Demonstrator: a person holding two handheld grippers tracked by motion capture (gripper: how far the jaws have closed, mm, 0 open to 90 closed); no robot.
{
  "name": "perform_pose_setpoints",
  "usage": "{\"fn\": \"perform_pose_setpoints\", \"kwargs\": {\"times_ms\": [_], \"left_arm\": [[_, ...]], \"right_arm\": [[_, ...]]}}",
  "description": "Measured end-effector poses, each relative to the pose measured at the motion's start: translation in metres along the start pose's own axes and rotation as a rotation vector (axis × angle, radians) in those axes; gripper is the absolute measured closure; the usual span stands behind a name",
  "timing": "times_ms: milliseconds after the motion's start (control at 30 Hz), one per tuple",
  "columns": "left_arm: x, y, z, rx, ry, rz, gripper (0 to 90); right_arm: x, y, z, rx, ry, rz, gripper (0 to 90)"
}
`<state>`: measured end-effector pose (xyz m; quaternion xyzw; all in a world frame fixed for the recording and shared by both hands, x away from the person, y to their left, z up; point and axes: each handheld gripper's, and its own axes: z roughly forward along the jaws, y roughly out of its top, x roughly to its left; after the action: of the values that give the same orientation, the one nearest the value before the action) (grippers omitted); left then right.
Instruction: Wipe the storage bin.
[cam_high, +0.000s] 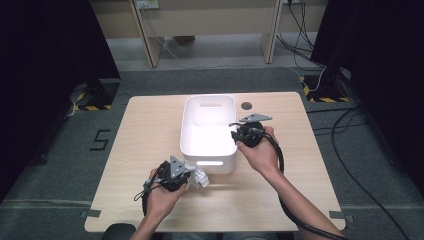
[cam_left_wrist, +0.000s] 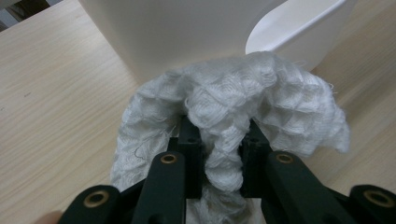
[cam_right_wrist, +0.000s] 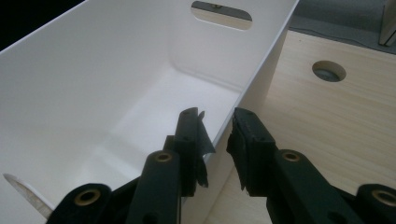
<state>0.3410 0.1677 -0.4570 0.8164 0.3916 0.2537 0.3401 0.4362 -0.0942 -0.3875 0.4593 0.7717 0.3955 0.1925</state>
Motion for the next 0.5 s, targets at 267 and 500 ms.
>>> {"fn": "perform_pose_setpoints", "kwargs": {"times_ms": [267,500], "left_arm": [[-0.002,-0.004,0.007,0.013,0.0,-0.002,75.1],[-0.001,-0.005,0.011,0.022,-0.005,-0.01,75.1]], "right_arm": [[0.001,0.0,0.0,0.0,-0.008,-0.011,72.7],[0.003,0.0,0.0,-0.003,-0.018,-0.022,72.6]]}}
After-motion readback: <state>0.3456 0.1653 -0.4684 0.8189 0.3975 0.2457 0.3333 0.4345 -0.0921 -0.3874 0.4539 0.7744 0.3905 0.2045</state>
